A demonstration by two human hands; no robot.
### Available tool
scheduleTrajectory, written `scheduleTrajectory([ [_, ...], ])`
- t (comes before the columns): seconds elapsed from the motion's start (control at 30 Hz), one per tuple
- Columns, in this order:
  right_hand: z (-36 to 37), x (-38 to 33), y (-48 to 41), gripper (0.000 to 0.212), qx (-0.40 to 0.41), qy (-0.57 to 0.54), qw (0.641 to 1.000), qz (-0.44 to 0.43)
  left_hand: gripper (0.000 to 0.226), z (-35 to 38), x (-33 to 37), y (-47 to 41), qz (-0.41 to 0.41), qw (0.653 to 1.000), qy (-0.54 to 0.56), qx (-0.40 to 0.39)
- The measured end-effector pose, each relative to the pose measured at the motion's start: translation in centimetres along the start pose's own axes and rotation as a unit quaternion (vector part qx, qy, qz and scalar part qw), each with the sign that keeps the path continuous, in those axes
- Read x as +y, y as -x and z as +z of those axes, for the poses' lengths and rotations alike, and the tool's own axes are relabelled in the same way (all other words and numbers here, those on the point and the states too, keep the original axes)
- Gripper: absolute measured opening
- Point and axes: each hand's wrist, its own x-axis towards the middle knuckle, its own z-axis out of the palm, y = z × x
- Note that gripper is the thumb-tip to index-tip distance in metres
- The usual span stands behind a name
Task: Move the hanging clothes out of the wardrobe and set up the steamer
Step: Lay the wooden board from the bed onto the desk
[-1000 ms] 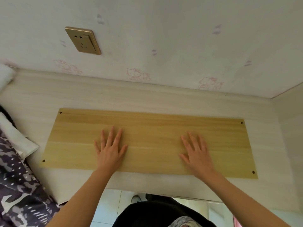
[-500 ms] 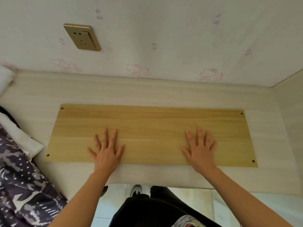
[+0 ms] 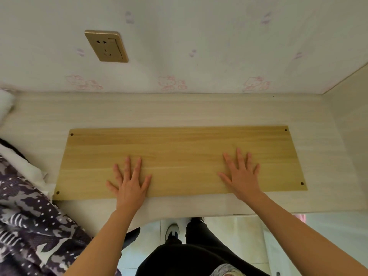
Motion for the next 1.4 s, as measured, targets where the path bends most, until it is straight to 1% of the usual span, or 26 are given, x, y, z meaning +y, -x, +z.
scheduleTrajectory([
  [0.17,0.4,-0.7,0.8,0.075,0.005,0.006,1.0,0.005,0.065,0.2,-0.8,0.7,0.003,1.0,0.002,0.004],
  [0.47,0.6,-0.8,1.0,0.088,-0.006,-0.003,1.0,-0.001,0.064,0.1,-1.1,1.0,0.006,1.0,0.005,0.005],
  [0.53,0.4,-0.8,1.1,0.085,-0.012,0.0,1.0,-0.001,0.064,0.0,-1.1,0.9,0.004,1.0,0.002,0.003],
  [0.63,0.0,-0.9,1.1,0.074,-0.018,0.003,1.0,0.005,0.064,-0.2,-0.9,0.9,-0.001,1.0,-0.004,0.0],
  [0.77,-0.6,-1.8,1.7,0.071,-0.025,-0.033,0.999,0.002,0.065,-0.9,-0.4,0.9,-0.01,1.0,-0.015,-0.009],
  [0.93,-0.2,-3.8,4.5,0.069,-0.021,-0.054,0.998,-0.008,0.064,-1.7,0.4,1.5,-0.008,0.999,-0.037,-0.027],
  [1.03,0.5,-4.7,6.8,0.067,-0.019,-0.081,0.997,-0.005,0.063,-1.8,0.6,2.7,0.022,0.998,-0.052,-0.024],
  [1.13,1.5,-4.9,9.1,0.064,-0.009,-0.096,0.995,0.001,0.057,-1.5,0.5,4.3,0.074,0.995,-0.058,-0.021],
  [1.23,2.2,-5.1,11.7,0.057,0.024,-0.121,0.992,0.002,0.051,-1.4,0.8,5.9,0.131,0.989,-0.065,-0.003],
  [1.3,2.5,-5.1,13.6,0.054,0.041,-0.134,0.99,0.017,0.048,-1.3,1.3,7.0,0.167,0.984,-0.066,0.001],
  [1.4,3.0,-4.7,16.3,0.054,0.049,-0.137,0.988,0.048,0.043,-0.9,2.4,8.7,0.238,0.97,-0.059,0.008],
])
